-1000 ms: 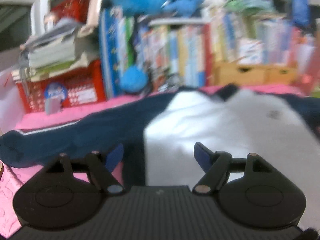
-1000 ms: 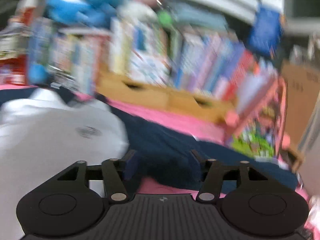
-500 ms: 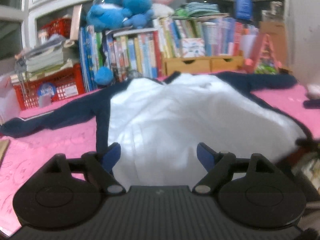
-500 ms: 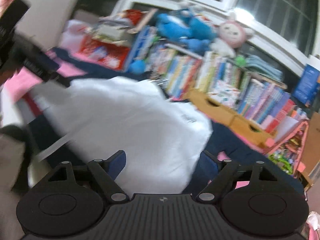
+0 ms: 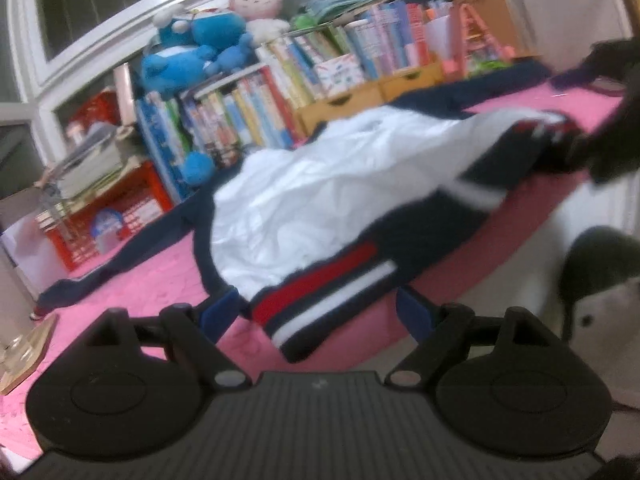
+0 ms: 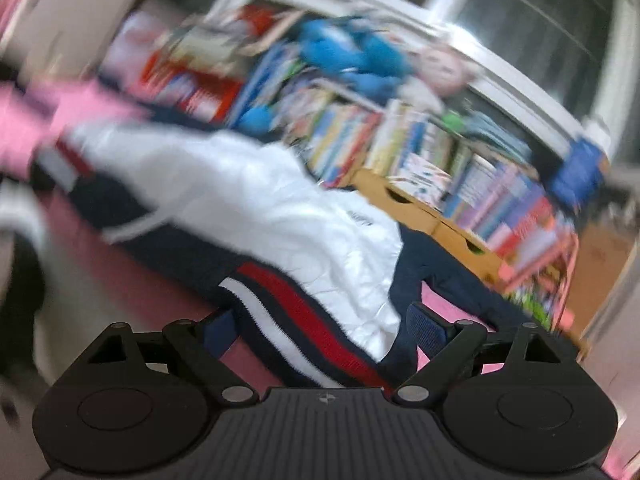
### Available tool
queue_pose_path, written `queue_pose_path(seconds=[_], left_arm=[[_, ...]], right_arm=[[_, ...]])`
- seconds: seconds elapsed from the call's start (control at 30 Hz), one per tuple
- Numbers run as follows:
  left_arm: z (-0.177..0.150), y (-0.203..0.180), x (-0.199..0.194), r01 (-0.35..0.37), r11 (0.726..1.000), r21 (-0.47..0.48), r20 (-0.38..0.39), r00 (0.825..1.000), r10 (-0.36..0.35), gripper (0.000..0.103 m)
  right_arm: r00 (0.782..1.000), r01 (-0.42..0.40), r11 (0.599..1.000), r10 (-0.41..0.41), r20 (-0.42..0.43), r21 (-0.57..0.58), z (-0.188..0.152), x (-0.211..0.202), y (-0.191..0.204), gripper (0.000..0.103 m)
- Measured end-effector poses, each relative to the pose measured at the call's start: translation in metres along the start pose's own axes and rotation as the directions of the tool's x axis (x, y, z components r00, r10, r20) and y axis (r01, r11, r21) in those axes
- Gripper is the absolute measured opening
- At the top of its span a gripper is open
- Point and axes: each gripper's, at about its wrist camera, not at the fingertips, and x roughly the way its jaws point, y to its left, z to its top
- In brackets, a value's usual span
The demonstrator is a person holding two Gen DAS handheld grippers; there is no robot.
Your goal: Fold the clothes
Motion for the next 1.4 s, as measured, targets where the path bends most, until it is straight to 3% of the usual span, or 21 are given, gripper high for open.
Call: queue_pose_path(seconds=[0.1, 0.2, 0.37, 0.47, 0.6, 0.7, 0.8, 0.87, 1.0, 1.13, 1.2, 1.27, 1.33, 1.4], left_arm=[[0.003, 0.007, 0.007, -0.050, 0.996, -0.076, 0.006, 0.999, 0.050, 0.086], [0.006, 0.018, 0.008, -0.103, 0.983, -0.152, 0.005, 0.994, 0.105, 0.086], [0.007, 0.038, 0.008, -0.180, 0.961, -0.209, -0.003, 0.983, 0.184, 0.086], [0.022, 0.048, 0.015, -0.258, 0.951, -0.172, 0.006, 0.965, 0.263, 0.087], [0.050, 0.066, -0.008, -0.286, 0.945, -0.161, 0.092, 0.949, 0.303, 0.088], [0.040, 0.066, -0.019, -0.323, 0.945, -0.048, 0.100, 0.940, 0.326, 0.093], [0.016, 0.062, -0.015, -0.222, 0.973, 0.063, 0.025, 0.975, 0.221, 0.095], [0.005, 0.051, -0.017, -0.188, 0.971, 0.144, -0.003, 0.982, 0.191, 0.095], [-0.004, 0.055, -0.024, -0.132, 0.983, 0.128, -0.038, 0.990, 0.138, 0.097], [-0.012, 0.059, -0.017, -0.024, 0.998, 0.065, -0.113, 0.993, 0.032, 0.095], [-0.014, 0.059, -0.025, 0.052, 0.998, 0.041, -0.085, 0.995, -0.048, 0.093], [-0.011, 0.068, -0.039, 0.175, 0.985, -0.015, -0.037, 0.984, -0.175, 0.093], [-0.011, 0.084, -0.058, 0.307, 0.948, -0.078, 0.025, 0.952, -0.306, 0.095], [-0.012, 0.102, -0.078, 0.400, 0.906, -0.139, 0.118, 0.915, -0.386, 0.096]], right_arm=[[0.999, -0.030, 0.992, 0.027, 0.020, 0.125, 0.008, 0.001, -0.019, 0.088], [1.000, -0.012, 0.993, 0.012, 0.001, 0.117, 0.002, 0.003, -0.021, 0.088], [0.992, 0.119, 0.990, -0.117, -0.040, 0.071, -0.021, 0.005, -0.021, 0.087], [0.979, 0.203, 0.978, -0.201, -0.040, 0.052, -0.018, 0.016, -0.034, 0.083], [0.944, 0.308, 0.950, -0.312, 0.113, 0.049, 0.019, -0.003, -0.060, 0.081], [0.913, 0.362, 0.932, -0.357, 0.197, 0.012, 0.018, -0.026, -0.068, 0.083], [0.946, 0.323, 0.935, -0.312, 0.092, -0.144, -0.023, -0.017, -0.064, 0.084], [0.954, 0.299, 0.928, -0.293, 0.061, -0.221, -0.042, -0.017, -0.056, 0.084], [0.960, 0.281, 0.935, -0.273, 0.067, -0.217, -0.052, -0.033, -0.057, 0.091], [0.986, 0.141, 0.979, -0.152, -0.064, -0.150, -0.063, -0.022, -0.066, 0.093], [0.992, 0.105, 0.983, -0.114, -0.056, -0.152, -0.061, -0.026, -0.059, 0.091], [0.998, 0.046, 0.988, -0.052, -0.039, -0.149, -0.056, -0.035, -0.055, 0.091], [0.998, -0.061, 0.990, 0.057, -0.030, -0.126, -0.053, -0.046, -0.061, 0.093], [0.983, -0.180, 0.979, 0.175, -0.054, -0.100, -0.048, -0.055, -0.070, 0.094]])
